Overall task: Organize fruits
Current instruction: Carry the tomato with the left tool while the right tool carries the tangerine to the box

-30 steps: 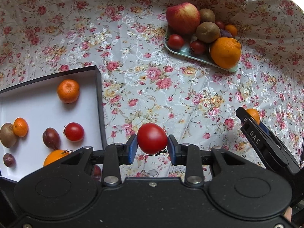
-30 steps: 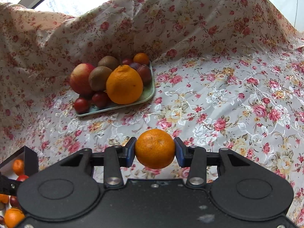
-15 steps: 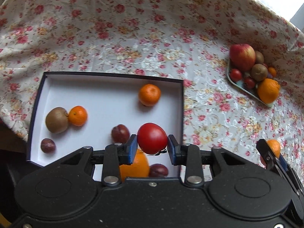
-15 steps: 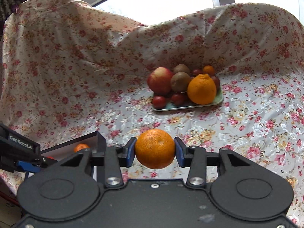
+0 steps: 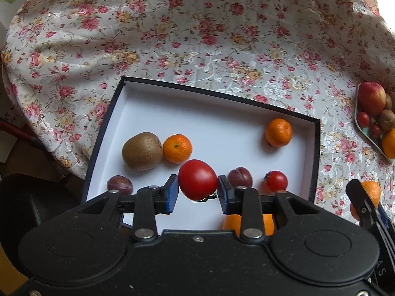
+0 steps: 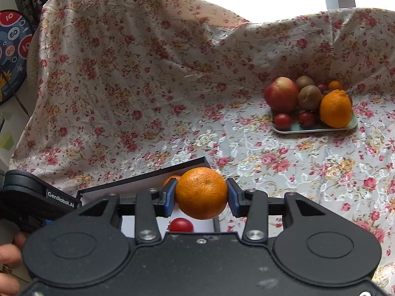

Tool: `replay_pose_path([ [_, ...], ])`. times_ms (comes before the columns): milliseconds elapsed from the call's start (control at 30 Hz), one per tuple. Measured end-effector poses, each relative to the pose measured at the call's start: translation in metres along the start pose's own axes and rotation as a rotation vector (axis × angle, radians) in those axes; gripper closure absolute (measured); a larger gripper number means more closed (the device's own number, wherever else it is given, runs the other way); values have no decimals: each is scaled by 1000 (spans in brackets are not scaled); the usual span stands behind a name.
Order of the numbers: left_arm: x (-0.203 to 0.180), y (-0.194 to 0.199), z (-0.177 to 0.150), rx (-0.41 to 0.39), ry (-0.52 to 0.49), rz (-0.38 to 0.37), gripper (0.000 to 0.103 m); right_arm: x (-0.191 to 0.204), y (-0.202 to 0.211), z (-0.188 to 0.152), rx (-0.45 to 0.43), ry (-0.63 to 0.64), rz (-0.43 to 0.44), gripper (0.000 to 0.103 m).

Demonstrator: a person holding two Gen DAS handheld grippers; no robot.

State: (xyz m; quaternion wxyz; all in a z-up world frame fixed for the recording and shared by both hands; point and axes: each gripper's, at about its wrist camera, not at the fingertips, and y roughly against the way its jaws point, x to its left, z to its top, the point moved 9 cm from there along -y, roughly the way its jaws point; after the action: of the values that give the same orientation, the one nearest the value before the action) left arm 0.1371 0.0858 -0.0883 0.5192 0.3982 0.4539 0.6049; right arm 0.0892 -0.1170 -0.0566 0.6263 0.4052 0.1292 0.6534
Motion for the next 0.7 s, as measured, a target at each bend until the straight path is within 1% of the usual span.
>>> replay_pose_path([
  [300, 21, -16, -3, 34, -4, 32, 61, 36, -26, -5, 32, 17, 31, 58],
  [467, 27, -20, -4, 36, -23, 50, 60, 44, -33, -10, 44, 10, 29, 58],
  [700, 29, -23, -4, 42, -37, 38, 60, 48, -34, -10, 32, 37, 11, 58],
])
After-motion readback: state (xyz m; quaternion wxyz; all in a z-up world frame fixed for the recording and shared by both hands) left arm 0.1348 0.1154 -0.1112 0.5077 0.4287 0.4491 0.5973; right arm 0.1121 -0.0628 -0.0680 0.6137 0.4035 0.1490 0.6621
